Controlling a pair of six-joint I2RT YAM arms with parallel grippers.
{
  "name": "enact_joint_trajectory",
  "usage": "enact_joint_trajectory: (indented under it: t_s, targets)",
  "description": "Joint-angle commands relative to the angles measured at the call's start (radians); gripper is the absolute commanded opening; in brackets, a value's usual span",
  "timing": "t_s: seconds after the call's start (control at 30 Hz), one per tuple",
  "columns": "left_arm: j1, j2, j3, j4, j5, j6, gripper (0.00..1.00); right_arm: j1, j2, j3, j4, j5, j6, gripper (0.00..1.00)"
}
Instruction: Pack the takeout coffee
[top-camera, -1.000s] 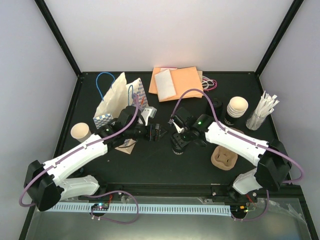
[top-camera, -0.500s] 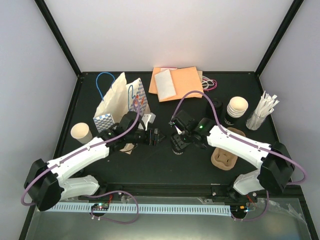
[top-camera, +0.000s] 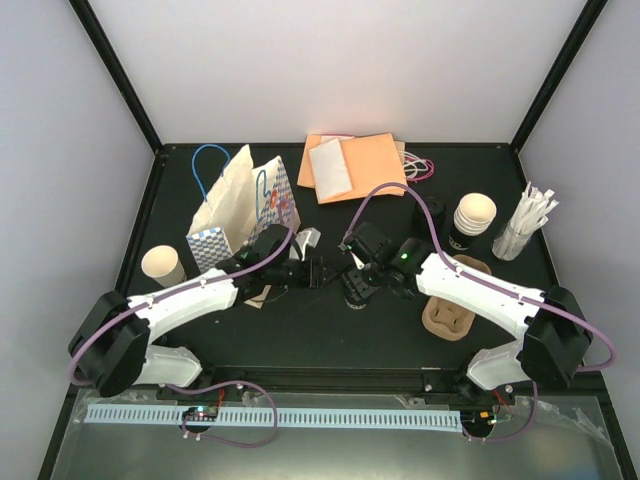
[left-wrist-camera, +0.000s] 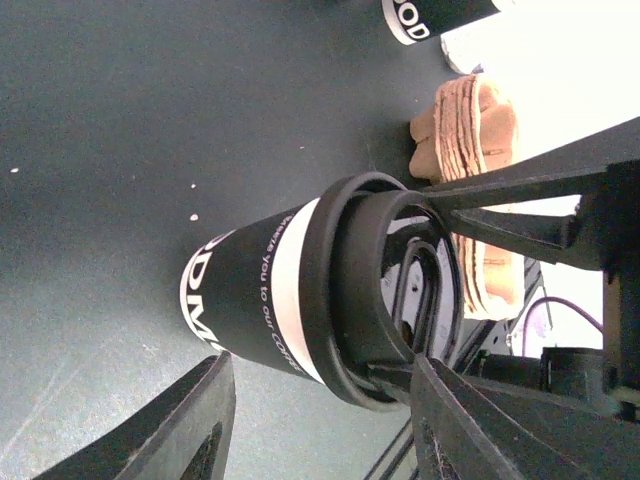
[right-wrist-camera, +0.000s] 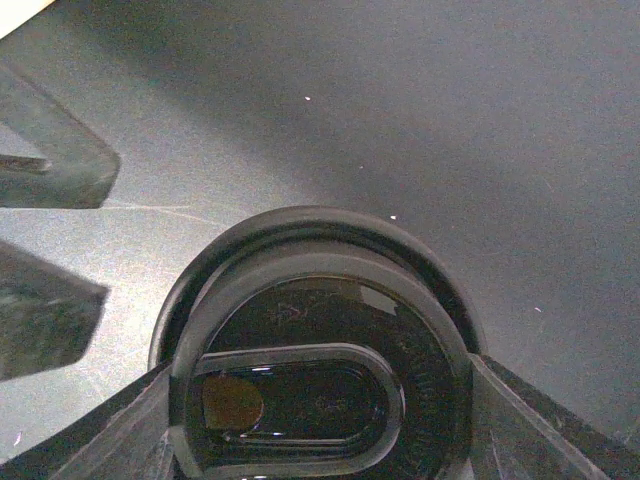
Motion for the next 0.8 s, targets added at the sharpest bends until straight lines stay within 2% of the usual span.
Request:
enact_joint_trajectory:
  t_s: [0.0, 0.27, 0.57, 0.7, 0.77]
  targets:
    - [0.019, 0.041, -0.011, 0.109, 0.035, -0.036, 0.48, 0.015, 0.061, -0.071, -0.066, -0.101, 0.025, 0.65]
    - [0.031, 0.115, 0.009, 0.146, 0.064, -0.011, 0.41, 0.015, 0.061, -0.063, -0.073, -0.097, 0.014, 0.64]
    - [0.032, 0.136, 0.002, 0.223, 0.124, -0.011, 0.40, 0.015, 0.067, -0.056, -0.076, -0.100, 0.013, 0.64]
    - [0.032, 0.157, 0.018, 0.176, 0.093, 0.002, 0.39, 0.015, 0.067, -0.054, -0.075, -0.101, 0.013, 0.64]
    - [0.032, 0.174, 0.017, 0.180, 0.089, -0.001, 0.33, 0.014, 0.069, -0.053, -0.074, -0.103, 0.013, 0.64]
